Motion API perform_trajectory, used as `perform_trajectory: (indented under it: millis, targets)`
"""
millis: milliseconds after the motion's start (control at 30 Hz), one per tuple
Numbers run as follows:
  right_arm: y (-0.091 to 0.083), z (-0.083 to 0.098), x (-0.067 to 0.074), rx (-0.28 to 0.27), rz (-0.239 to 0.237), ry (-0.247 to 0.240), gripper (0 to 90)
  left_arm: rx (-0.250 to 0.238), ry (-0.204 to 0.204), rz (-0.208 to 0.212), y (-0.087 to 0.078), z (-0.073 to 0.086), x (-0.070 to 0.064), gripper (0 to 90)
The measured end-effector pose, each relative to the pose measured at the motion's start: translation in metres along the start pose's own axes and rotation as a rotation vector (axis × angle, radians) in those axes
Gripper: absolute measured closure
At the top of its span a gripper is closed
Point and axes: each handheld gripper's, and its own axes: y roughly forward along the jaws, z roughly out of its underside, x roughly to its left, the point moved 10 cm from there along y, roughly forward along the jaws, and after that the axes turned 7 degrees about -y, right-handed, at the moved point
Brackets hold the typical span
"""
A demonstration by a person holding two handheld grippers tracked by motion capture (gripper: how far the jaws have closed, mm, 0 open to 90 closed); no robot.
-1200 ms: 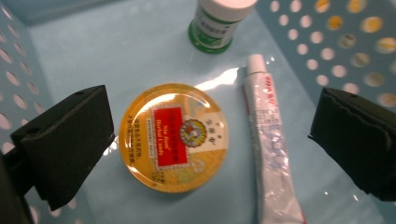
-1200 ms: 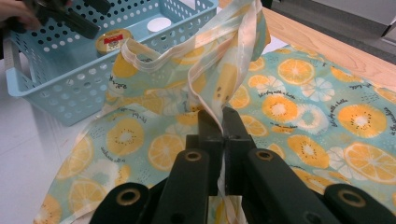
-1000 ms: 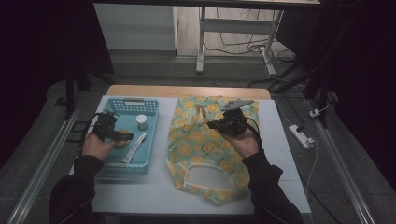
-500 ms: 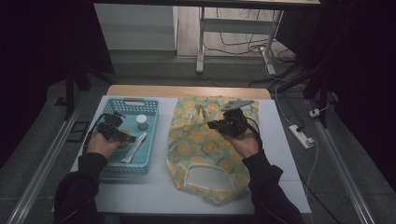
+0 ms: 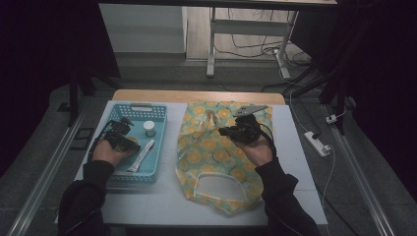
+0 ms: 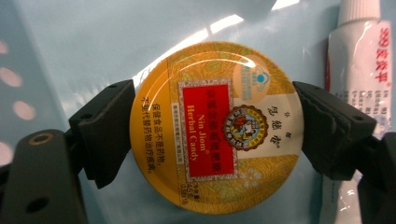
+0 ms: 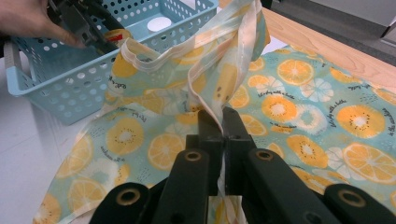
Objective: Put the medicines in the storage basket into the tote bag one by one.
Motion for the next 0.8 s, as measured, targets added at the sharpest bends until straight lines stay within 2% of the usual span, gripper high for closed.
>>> perform_trajectory:
  millis: [167, 267, 467, 567, 700, 800]
  targets:
    - [0.000, 0.000, 0.000, -0.002, 0.000, 0.002, 89.8, 0.008, -0.006, 0.001, -0.001, 0.001, -0.001, 19.9]
    - [0.000, 0.000, 0.000, -0.004, 0.000, 0.003, 89.8, -0.006, -0.010, 0.006, -0.004, 0.000, 0.000, 20.0]
    - [-0.002, -0.001, -0.001, -0.013, -0.001, 0.007, 89.8, -0.100, -0.011, 0.031, -0.016, -0.008, -0.003, 20.1]
    - [-0.002, -0.001, -0.001, -0.014, -0.001, 0.008, 89.8, -0.133, 0.019, 0.044, -0.024, -0.011, -0.007, 20.1]
    - [-0.002, -0.001, -0.001, -0.016, 0.001, 0.009, 89.8, -0.192, 0.040, 0.093, -0.037, -0.015, -0.018, 20.1]
    - [-0.003, -0.002, -0.001, -0.019, 0.003, 0.010, 89.8, -0.232, 0.071, 0.117, -0.050, -0.017, -0.028, 20.2]
